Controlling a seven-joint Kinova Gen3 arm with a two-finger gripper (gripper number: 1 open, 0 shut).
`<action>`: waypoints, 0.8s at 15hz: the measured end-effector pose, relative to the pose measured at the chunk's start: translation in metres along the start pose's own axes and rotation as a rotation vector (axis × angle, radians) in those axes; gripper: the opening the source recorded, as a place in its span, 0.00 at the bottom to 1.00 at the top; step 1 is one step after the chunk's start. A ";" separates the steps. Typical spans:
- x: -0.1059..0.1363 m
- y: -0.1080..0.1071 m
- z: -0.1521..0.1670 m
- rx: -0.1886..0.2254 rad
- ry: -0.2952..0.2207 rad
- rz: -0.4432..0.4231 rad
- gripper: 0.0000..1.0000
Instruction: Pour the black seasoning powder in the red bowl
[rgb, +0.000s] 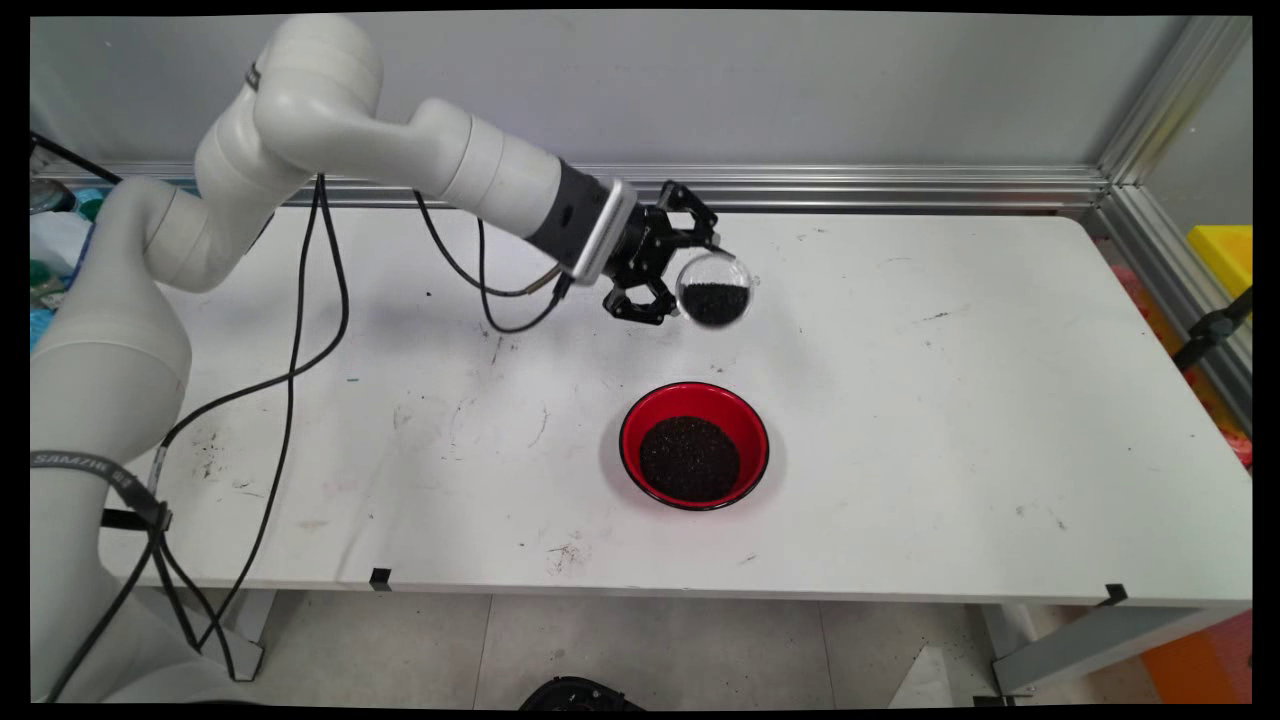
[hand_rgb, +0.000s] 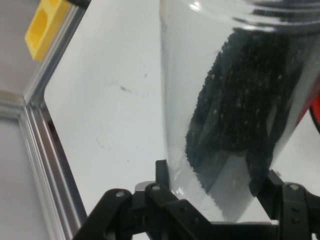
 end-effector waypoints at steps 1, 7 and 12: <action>-0.001 -0.005 -0.001 -0.005 0.000 -0.044 0.00; -0.011 -0.030 -0.009 -0.009 -0.010 -0.336 0.00; -0.018 -0.035 -0.015 -0.013 -0.016 -0.530 0.00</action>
